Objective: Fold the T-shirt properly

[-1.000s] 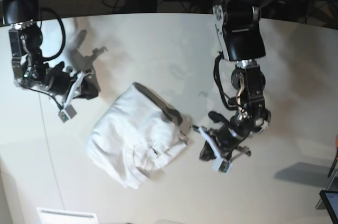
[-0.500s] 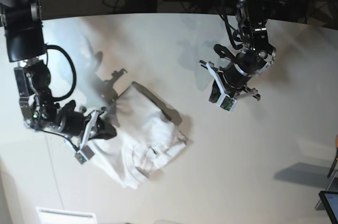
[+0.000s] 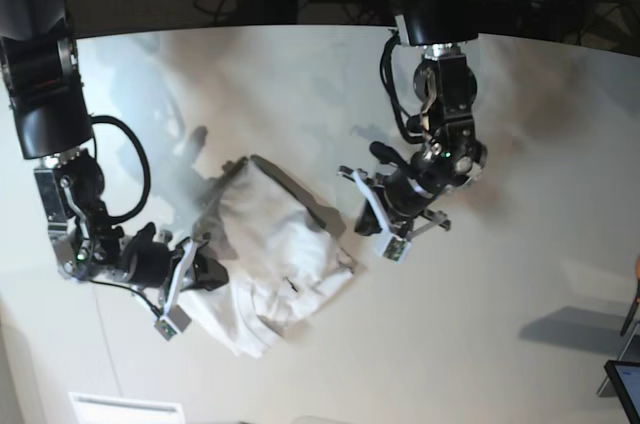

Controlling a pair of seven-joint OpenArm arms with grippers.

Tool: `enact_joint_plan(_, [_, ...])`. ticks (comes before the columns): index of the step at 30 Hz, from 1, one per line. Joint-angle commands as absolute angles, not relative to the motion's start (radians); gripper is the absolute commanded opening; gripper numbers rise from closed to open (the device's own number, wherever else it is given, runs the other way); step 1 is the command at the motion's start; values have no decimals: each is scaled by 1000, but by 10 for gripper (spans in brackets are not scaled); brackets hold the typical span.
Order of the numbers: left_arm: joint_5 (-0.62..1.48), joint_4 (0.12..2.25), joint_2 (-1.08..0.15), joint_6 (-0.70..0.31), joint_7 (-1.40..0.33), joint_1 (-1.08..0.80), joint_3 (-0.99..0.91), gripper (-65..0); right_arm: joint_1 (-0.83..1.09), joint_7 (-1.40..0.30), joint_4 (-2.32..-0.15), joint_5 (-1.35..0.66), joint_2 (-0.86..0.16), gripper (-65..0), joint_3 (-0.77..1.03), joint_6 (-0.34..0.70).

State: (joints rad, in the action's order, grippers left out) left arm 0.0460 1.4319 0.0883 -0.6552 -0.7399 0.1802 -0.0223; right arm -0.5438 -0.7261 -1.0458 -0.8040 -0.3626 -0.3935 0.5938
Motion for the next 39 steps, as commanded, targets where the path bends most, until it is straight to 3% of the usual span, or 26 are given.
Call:
enact_joint_plan(1, [58, 1411, 90, -653, -714, 225, 2, -650, -596, -693, -1036, -786, -369, -650, -387, 598])
enact_joint_plan(8, [59, 1138, 113, -533, -564, 369, 117, -650, -630, -618, -888, -568, -332, -650, -387, 604])
enact_joint_plan(12, [70, 960, 127, -492, -473, 458, 143, -650, -625, -598, -823, -538, -314, -650, -386, 661])
enact_joint_plan(25, [61, 717, 120, -484, -344, 656, 136, -650, -476, -601, -828, -545, -312, -650, -383, 668])
enact_joint_plan(30, [59, 572, 94, -484, -262, 742, 143, -650, -371, -664, -1009, -545, -315, -650, -381, 656])
enact_joint_plan(39, [59, 463, 84, -484, -189, 789, 136, -650, -205, -802, -1380, -545, -274, -650, -315, 461])
